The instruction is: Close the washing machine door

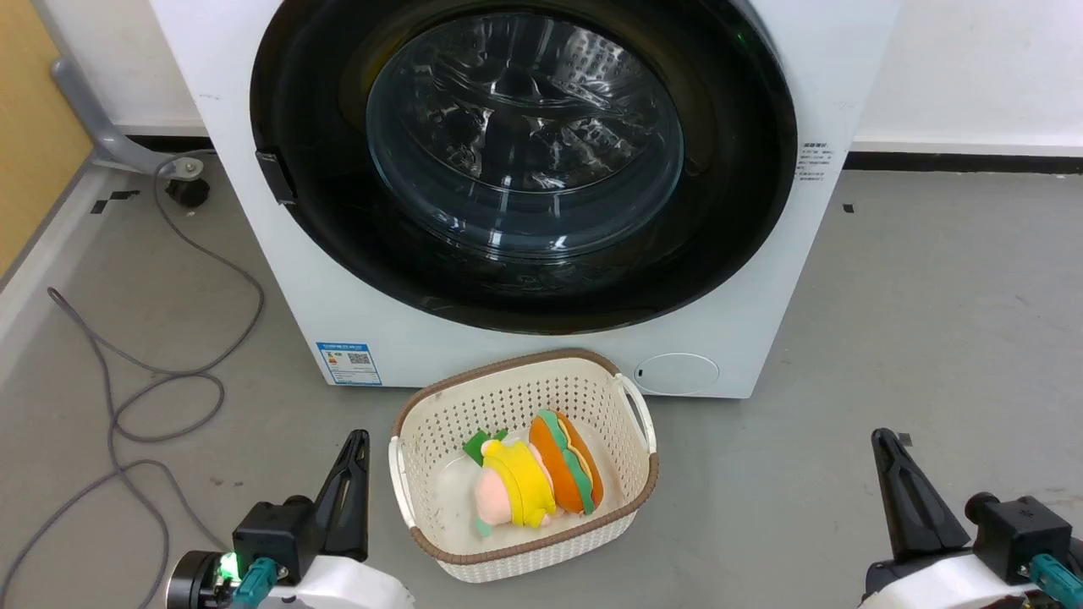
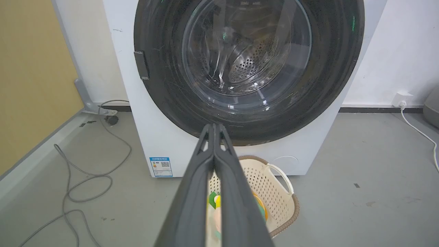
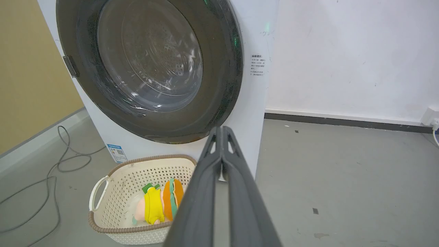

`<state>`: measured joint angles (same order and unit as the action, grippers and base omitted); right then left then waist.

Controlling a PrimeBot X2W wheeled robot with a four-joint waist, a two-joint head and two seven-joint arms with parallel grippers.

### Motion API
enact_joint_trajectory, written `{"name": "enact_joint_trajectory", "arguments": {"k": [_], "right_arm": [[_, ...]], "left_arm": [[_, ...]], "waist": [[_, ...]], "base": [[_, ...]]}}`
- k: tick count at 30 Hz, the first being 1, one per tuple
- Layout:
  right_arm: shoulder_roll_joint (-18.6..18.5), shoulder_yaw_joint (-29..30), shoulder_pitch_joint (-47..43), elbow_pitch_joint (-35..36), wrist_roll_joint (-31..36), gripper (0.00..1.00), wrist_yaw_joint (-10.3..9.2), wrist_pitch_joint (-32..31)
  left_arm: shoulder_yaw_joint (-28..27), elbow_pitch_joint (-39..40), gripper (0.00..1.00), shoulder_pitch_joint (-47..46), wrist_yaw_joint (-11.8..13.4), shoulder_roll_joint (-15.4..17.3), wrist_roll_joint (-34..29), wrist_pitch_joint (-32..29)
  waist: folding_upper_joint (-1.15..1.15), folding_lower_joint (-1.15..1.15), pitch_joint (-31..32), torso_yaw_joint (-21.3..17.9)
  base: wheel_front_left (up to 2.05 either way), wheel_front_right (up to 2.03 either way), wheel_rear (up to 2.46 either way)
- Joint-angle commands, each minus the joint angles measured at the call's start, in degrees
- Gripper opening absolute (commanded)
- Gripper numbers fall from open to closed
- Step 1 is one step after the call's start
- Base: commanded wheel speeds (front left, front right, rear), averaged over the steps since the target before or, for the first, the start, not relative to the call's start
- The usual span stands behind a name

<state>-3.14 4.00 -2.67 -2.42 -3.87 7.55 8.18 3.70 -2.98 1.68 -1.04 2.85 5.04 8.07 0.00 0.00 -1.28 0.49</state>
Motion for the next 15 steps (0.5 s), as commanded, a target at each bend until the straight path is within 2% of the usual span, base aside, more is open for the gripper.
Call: {"name": "enact_joint_trajectory", "arguments": {"k": [1, 15], "right_arm": [[0.1, -0.2, 1.1, 0.5, 0.6, 0.00, -0.03, -0.2], [0.1, -1.0, 1.4, 0.9, 1.3, 0.00, -0.04, -1.9]], "left_arm": [[-0.2, 0.3, 0.00, -0.7, 0.4, 0.0, -0.6, -0.1], [-1.0, 0.9, 0.00, -0.9, 0.5, 0.0, -1.5, -1.8]], "waist": [[0.00, 0.00, 0.0, 0.0], [0.00, 0.00, 0.3, -0.1]], "base": [[0.00, 0.00, 0.00], [0.00, 0.00, 0.00]]}}
